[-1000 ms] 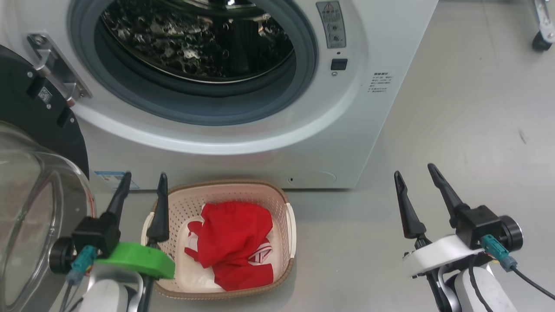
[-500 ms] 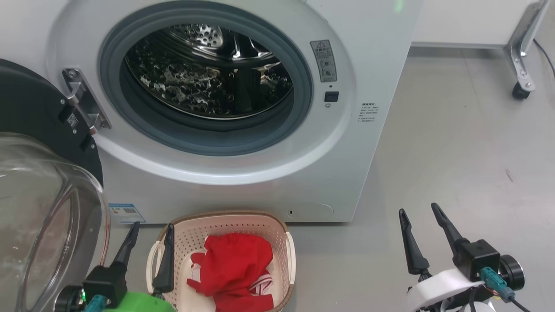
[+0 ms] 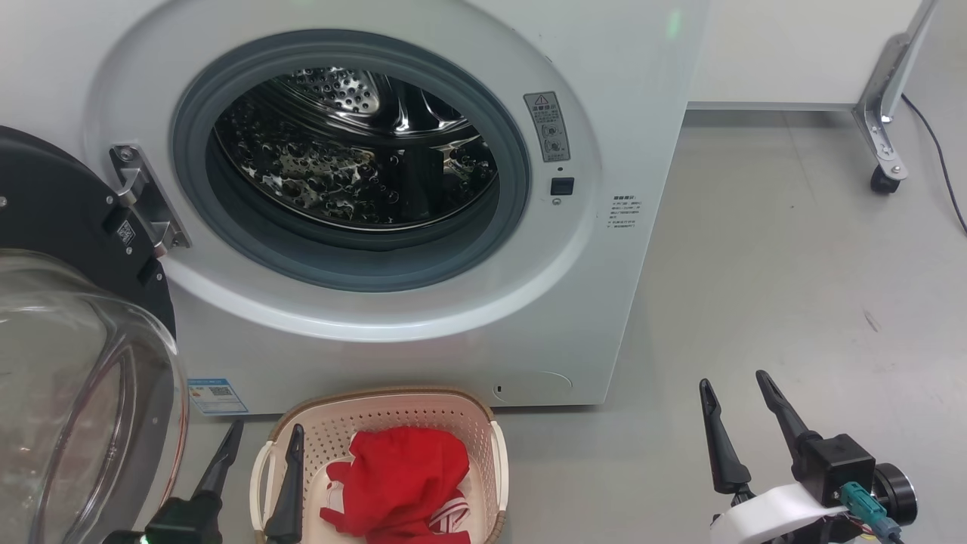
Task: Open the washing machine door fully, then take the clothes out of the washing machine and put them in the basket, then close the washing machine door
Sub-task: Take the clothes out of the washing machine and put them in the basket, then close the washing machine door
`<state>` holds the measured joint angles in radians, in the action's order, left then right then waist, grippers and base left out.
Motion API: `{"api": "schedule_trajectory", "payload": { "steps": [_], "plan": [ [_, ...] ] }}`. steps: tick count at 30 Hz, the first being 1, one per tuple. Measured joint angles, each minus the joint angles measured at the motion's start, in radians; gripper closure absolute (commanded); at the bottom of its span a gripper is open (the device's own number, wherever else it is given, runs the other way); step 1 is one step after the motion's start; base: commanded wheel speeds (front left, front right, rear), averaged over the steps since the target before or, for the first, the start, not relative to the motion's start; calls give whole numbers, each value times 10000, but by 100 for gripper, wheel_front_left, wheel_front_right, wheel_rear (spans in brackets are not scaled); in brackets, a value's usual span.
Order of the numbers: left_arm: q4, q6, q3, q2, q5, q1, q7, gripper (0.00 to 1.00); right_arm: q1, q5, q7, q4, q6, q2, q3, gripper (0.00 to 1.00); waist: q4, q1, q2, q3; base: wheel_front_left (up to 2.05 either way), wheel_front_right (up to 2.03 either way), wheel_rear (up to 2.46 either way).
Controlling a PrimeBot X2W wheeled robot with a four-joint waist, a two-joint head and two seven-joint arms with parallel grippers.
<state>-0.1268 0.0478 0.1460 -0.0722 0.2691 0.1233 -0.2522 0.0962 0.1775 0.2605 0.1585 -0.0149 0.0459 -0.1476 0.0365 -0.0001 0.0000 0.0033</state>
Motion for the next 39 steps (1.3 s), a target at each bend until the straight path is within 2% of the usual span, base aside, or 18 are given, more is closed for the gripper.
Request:
{"api": "schedule_trajectory", "payload": {
  "steps": [39],
  "plan": [
    [890,-253,207,-81,-217,280,186,0,174,-2,2,-209,75,-40,-4,0,-44,0,0,-7,-6,6,0]
  ]
}}
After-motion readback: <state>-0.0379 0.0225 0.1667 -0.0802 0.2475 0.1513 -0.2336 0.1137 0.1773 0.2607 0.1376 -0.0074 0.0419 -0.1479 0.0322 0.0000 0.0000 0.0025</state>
